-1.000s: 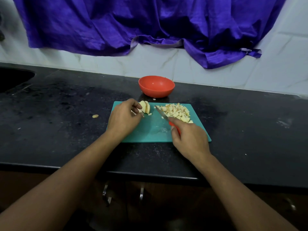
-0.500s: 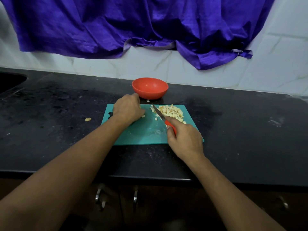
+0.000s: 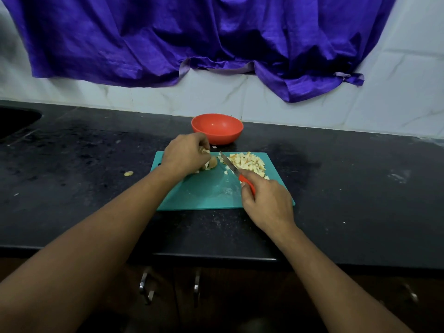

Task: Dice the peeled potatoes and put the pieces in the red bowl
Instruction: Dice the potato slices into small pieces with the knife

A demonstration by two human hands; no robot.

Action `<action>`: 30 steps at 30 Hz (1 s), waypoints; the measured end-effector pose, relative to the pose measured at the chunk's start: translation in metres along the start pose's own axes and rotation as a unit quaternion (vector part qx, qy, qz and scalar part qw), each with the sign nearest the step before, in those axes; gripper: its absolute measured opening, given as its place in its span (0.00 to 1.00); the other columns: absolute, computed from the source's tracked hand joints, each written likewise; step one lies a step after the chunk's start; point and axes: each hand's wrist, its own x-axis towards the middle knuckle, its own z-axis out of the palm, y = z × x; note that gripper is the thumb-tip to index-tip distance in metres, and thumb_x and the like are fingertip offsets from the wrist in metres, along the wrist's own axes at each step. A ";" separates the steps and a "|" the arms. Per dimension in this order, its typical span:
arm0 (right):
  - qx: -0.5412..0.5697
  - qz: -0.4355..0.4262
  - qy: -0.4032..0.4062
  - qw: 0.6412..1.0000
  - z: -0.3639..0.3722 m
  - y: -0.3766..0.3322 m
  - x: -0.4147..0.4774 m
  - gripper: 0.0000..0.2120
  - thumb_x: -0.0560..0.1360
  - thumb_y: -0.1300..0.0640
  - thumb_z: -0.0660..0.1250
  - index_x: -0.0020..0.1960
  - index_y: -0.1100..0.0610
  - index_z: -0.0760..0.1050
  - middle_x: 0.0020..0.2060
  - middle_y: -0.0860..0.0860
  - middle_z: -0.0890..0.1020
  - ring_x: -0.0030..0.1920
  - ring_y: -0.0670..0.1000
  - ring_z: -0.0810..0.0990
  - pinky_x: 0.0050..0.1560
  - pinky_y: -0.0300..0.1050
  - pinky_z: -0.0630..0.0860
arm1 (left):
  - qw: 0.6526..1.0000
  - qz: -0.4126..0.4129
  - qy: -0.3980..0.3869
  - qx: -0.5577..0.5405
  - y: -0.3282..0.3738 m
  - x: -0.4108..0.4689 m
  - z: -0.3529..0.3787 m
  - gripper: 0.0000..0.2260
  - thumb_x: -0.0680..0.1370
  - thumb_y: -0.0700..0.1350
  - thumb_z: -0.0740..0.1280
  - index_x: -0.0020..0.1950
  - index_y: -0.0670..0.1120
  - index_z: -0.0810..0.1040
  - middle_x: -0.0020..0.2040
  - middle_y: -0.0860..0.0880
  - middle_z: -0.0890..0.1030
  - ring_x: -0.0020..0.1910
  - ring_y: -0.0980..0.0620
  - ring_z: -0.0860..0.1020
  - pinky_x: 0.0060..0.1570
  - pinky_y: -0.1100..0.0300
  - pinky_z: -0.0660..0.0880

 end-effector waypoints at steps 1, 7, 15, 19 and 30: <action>0.001 0.000 0.001 1.000 0.000 0.000 0.000 0.20 0.82 0.50 0.61 0.73 0.41 0.74 0.37 0.46 0.81 0.35 0.48 0.75 0.36 0.46 0.73 | 1.000 0.003 -0.002 -0.009 -0.001 0.000 -0.003 0.08 0.75 0.45 0.73 0.51 0.57 0.79 0.49 0.54 0.81 0.46 0.53 0.80 0.44 0.53 0.80; 0.002 0.000 0.004 1.000 0.000 0.001 0.000 0.20 0.82 0.50 0.61 0.73 0.41 0.74 0.33 0.43 0.76 0.33 0.47 0.75 0.35 0.46 0.73 | 0.995 0.062 -0.015 -0.081 -0.008 -0.016 -0.024 0.12 0.75 0.47 0.77 0.56 0.54 0.80 0.46 0.55 0.81 0.44 0.55 0.80 0.44 0.51 0.80; -0.008 -0.003 0.000 1.000 0.001 0.000 0.000 0.19 0.82 0.49 0.61 0.73 0.41 0.73 0.32 0.43 0.74 0.33 0.47 0.74 0.35 0.46 0.72 | 0.991 0.113 -0.078 0.007 -0.020 -0.048 -0.017 0.13 0.74 0.53 0.77 0.57 0.58 0.83 0.46 0.59 0.82 0.45 0.58 0.80 0.48 0.54 0.79; -0.009 -0.007 0.004 1.000 0.001 0.001 -0.001 0.19 0.82 0.50 0.61 0.72 0.41 0.74 0.32 0.43 0.73 0.33 0.47 0.73 0.36 0.46 0.72 | 0.988 0.114 -0.096 -0.037 -0.032 -0.056 -0.011 0.19 0.74 0.53 0.77 0.65 0.60 0.81 0.50 0.58 0.82 0.44 0.60 0.78 0.50 0.57 0.78; -0.032 -0.109 -0.020 0.993 0.000 -0.009 -0.011 0.19 0.81 0.49 0.61 0.72 0.42 0.75 0.28 0.41 0.69 0.28 0.42 0.67 0.32 0.43 0.65 | 0.983 0.091 -0.070 -0.146 -0.043 -0.059 -0.001 0.18 0.72 0.50 0.80 0.60 0.59 0.81 0.48 0.56 0.82 0.33 0.61 0.78 0.41 0.63 0.76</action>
